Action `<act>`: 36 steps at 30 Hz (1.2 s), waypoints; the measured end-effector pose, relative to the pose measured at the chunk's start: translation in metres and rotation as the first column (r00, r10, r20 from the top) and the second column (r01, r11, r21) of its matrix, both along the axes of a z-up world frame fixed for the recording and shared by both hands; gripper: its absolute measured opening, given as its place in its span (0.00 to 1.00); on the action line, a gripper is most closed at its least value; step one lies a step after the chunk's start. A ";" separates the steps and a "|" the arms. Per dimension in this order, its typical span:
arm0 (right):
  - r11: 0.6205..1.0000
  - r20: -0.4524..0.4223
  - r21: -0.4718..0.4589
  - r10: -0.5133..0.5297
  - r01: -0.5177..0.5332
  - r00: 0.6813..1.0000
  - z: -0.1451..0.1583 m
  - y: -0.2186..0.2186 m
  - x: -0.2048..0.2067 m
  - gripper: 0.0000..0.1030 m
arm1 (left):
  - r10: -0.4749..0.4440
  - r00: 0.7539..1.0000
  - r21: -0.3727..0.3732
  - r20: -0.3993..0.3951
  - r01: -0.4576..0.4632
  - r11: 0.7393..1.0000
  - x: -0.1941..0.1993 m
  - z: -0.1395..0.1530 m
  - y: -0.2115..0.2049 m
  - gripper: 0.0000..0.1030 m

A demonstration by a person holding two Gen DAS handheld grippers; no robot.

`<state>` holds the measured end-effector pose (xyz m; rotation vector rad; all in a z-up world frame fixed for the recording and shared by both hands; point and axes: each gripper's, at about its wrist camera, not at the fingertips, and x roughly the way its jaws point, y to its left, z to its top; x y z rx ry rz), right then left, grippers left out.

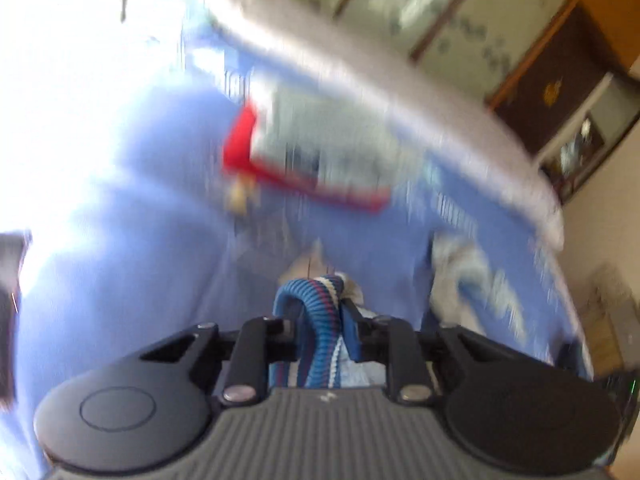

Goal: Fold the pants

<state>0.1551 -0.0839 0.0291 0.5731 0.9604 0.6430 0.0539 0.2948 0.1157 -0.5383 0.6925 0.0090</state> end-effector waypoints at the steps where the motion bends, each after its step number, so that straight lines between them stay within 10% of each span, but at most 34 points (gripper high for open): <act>1: 1.000 0.032 0.022 -0.009 0.009 0.999 0.008 0.006 0.001 0.20 | 0.058 0.995 0.017 0.084 -0.060 0.998 0.001 0.016 0.008 0.17; 3: 0.999 0.076 0.027 -0.041 0.039 0.996 0.017 0.020 0.005 0.38 | 0.221 0.949 0.092 0.225 -0.247 0.965 0.004 0.033 0.022 0.23; 5: 0.999 0.081 -0.030 -0.041 0.044 0.996 0.017 0.041 0.011 0.82 | 0.418 0.884 0.250 0.208 -0.461 0.851 0.016 0.025 0.027 0.56; 6: 0.997 0.094 -0.062 -0.041 0.047 0.995 0.014 0.045 0.009 0.80 | 0.445 0.889 0.296 0.108 -0.456 0.839 0.025 0.015 0.034 0.73; 8: 0.995 0.097 -0.093 -0.035 0.044 0.995 0.011 0.045 0.004 0.79 | 0.364 0.931 0.224 0.006 -0.356 0.907 0.020 -0.009 0.043 0.56; 15: 0.988 0.203 -0.144 0.085 -0.056 0.976 0.020 -0.002 -0.053 0.78 | 0.260 0.958 0.031 -0.122 -0.258 0.966 -0.076 -0.062 0.042 0.67; 26: 0.843 0.319 -0.424 0.480 -0.330 0.817 0.008 0.013 -0.139 0.77 | 0.280 0.922 -0.303 -0.268 -0.356 0.884 -0.073 -0.130 0.036 0.74; 28: 0.794 0.304 -0.484 0.547 -0.369 0.780 0.000 0.025 -0.151 0.75 | 0.301 0.908 -0.282 -0.292 -0.383 0.880 -0.064 -0.129 0.035 0.23; 33: 0.723 0.288 -0.609 0.584 -0.325 0.759 -0.022 0.041 -0.160 0.16 | 0.330 0.906 -0.256 -0.264 -0.396 0.882 -0.076 -0.109 0.033 0.15; 36: 0.755 0.304 -0.573 0.557 -0.319 0.773 -0.008 0.036 -0.156 0.08 | 0.347 0.916 -0.222 -0.200 -0.387 0.895 -0.103 -0.075 0.033 0.15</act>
